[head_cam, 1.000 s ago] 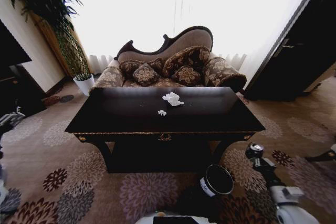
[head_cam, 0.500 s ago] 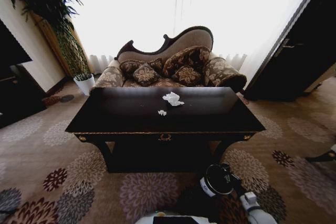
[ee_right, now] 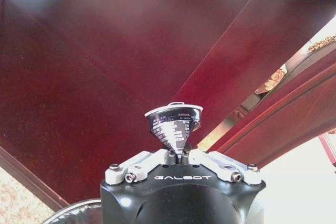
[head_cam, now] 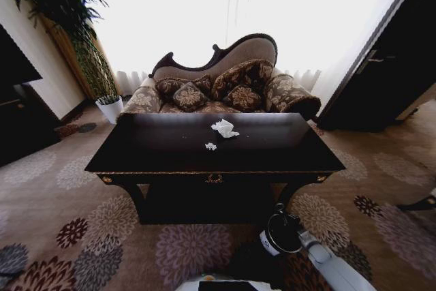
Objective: Move to the front of the table and place the trash on the table into the trash bin.
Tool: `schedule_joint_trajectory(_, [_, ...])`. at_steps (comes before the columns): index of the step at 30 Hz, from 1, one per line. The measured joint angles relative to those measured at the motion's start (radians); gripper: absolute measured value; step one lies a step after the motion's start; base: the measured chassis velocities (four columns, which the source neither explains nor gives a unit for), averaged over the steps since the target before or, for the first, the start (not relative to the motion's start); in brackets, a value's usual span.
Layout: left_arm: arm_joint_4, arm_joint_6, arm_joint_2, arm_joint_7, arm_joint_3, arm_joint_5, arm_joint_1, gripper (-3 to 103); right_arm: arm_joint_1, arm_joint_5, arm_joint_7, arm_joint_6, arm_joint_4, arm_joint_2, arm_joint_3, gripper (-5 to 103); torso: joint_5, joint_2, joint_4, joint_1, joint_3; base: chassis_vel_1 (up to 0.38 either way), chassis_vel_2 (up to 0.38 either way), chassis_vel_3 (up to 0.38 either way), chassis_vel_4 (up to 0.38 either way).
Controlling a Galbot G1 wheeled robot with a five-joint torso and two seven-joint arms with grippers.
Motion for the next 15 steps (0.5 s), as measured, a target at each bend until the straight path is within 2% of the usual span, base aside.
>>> schedule_joint_trajectory(9, [0.014, 0.001, -0.006, -0.001, 0.033, 0.015, -0.030, 100, -0.023, -0.073, 0.000, -0.012, -0.032, -0.025, 0.011, 0, -0.0003, 0.000, -0.0006, 0.000, 0.000, 0.000, 0.000, 0.000, 0.000])
schedule_joint_trajectory(15, [-0.018, 0.007, -0.025, -0.001, 0.062, 0.029, -0.033, 100, 0.012, -0.147, 0.013, -0.069, -0.128, -0.021, -0.042, 0, -0.0003, 0.000, -0.0007, 0.000, 0.000, 0.000, 0.000, 0.000, 0.000])
